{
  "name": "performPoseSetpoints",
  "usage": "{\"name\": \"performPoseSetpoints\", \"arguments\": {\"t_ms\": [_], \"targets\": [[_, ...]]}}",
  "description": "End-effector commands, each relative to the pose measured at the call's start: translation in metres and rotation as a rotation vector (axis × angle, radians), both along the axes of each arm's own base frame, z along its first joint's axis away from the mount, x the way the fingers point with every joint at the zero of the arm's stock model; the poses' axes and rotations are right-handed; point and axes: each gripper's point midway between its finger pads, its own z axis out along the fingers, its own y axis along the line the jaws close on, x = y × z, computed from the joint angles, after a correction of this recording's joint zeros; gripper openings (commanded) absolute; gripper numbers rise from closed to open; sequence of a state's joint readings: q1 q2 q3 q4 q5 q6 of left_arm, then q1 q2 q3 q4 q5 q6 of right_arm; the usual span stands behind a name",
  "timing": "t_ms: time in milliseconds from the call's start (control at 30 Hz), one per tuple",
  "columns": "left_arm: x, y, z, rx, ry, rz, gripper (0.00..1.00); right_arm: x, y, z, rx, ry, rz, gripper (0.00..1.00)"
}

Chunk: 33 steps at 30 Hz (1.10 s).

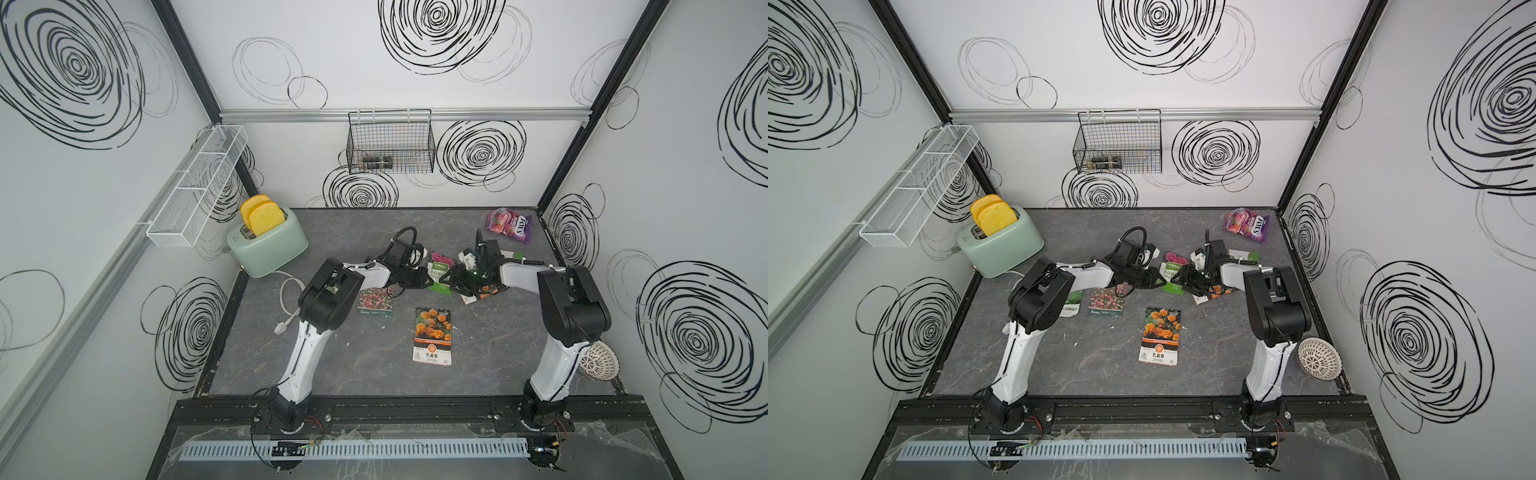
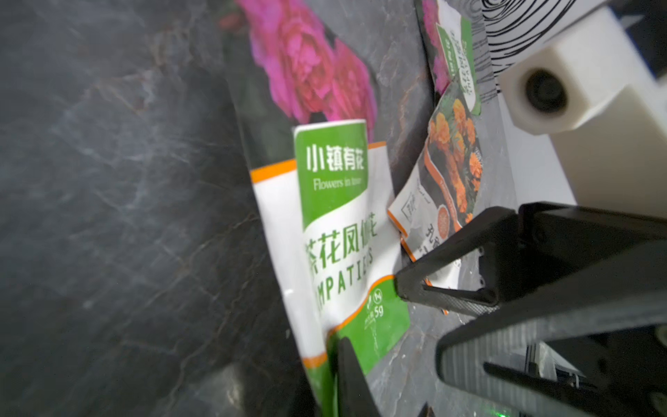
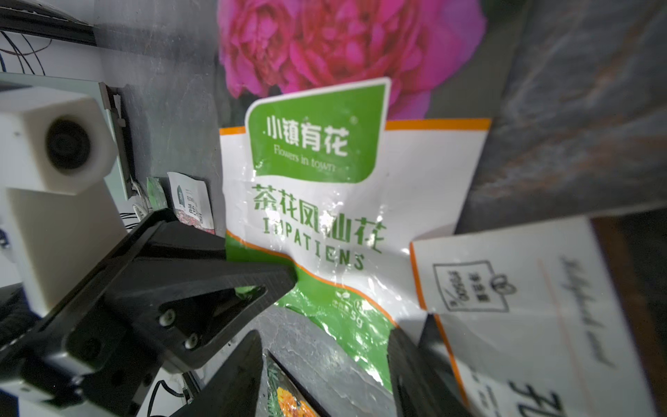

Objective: Arrange the seed packets in a row
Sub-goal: Pick up the seed packet from the center of the board, then move the seed packet to the center of the board.

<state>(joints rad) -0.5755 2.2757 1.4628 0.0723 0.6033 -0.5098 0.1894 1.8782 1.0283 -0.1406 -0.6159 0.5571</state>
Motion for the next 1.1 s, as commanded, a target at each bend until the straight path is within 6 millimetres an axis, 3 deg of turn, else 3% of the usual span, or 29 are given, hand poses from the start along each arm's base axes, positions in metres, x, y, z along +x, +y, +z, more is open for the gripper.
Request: {"name": "performPoseSetpoints", "arguments": {"t_ms": [0,233,467,667,833,933,1067], "targets": [[0.005,0.001,0.006,0.023,-0.002,0.023,0.00,-0.013,-0.010,-0.009,-0.062,0.062,-0.020,0.59],[0.017,0.020,0.048,0.023,-0.034,0.081,0.00,0.003,-0.010,0.054,-0.069,-0.083,-0.009,0.70],[0.012,0.069,0.082,0.017,-0.044,0.169,0.00,-0.030,0.005,0.080,-0.074,-0.134,0.061,0.70],[0.008,0.131,0.114,0.015,-0.041,0.299,0.00,-0.085,0.047,0.075,-0.110,-0.121,0.219,0.69],[-0.005,0.169,0.120,0.050,-0.024,0.356,0.00,-0.149,0.075,0.051,-0.102,-0.043,0.373,0.69],[-0.011,0.184,0.122,0.057,-0.032,0.380,0.00,-0.174,0.080,0.031,-0.099,0.012,0.422,0.69],[-0.019,0.193,0.127,0.059,-0.036,0.393,0.00,-0.182,0.072,0.013,-0.117,0.054,0.403,0.69]]}}
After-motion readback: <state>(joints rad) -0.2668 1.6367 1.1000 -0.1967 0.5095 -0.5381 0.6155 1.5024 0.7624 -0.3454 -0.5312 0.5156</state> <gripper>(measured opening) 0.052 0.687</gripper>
